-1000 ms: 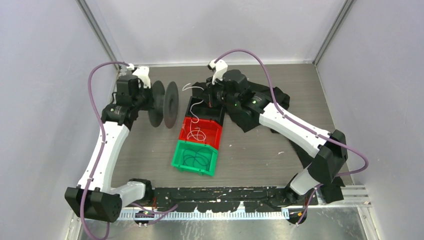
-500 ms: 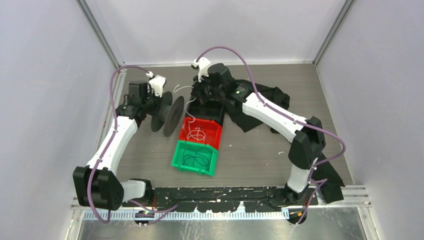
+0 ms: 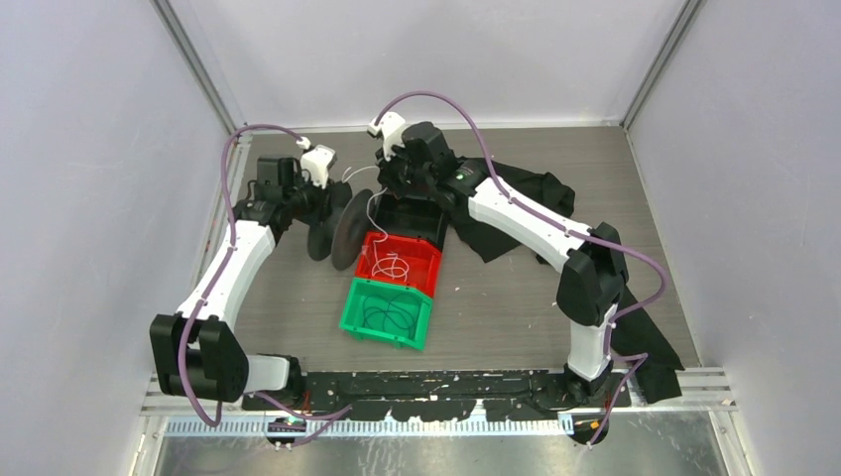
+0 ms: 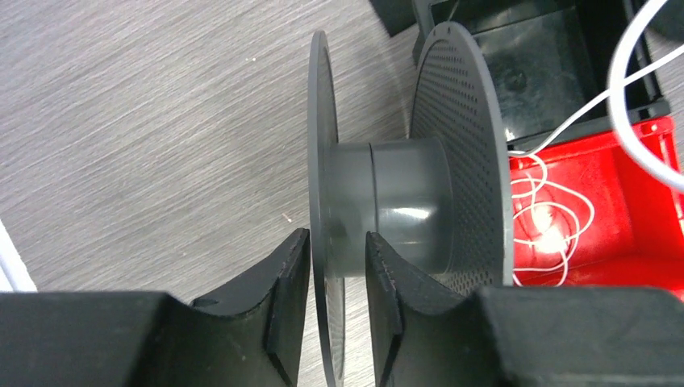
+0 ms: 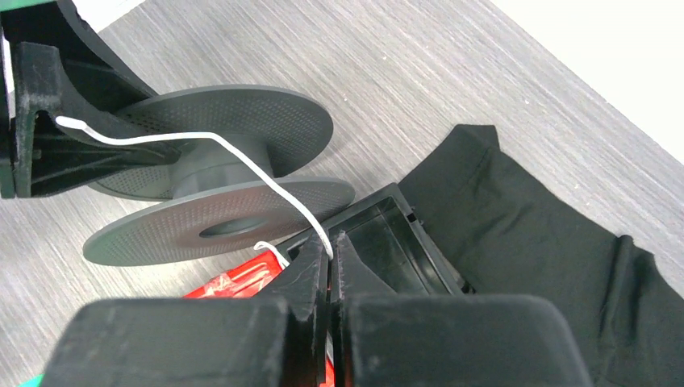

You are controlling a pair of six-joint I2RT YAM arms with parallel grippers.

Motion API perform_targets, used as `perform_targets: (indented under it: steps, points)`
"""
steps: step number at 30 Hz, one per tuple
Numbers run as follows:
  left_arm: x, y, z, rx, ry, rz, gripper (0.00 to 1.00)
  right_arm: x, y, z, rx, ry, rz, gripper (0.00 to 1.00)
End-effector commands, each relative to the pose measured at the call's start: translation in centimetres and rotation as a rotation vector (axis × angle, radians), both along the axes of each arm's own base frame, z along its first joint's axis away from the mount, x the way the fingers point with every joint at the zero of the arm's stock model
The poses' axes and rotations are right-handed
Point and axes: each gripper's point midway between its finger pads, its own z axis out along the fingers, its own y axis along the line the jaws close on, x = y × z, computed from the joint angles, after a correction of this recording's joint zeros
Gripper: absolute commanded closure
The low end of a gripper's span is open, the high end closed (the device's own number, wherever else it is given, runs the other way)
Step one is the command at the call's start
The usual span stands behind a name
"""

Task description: Wrap the cables

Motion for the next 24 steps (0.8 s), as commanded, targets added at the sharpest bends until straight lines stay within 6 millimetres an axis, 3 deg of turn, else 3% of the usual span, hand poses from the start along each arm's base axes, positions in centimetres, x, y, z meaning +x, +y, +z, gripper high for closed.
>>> perform_targets:
  steps: [1, 5, 17, 24]
  points:
    - [1.5, -0.6, 3.0, -0.037, -0.085, -0.012, 0.65, 1.0, -0.1, 2.5, -0.013, -0.085, -0.005, 1.0]
    - [1.4, -0.2, 3.1, -0.041, -0.068, 0.016, 0.6, 1.2, -0.3, 2.7, -0.045, -0.106, -0.014, 1.0]
    - [0.0, 0.5, 3.5, -0.086, -0.027, 0.082, 0.57, 1.3, 0.6, 2.1, -0.187, -0.18, -0.044, 1.0]
    - [0.2, 1.1, 3.4, -0.117, -0.024, 0.112, 0.56, 2.1, 1.3, 1.8, -0.233, -0.217, -0.046, 1.0]
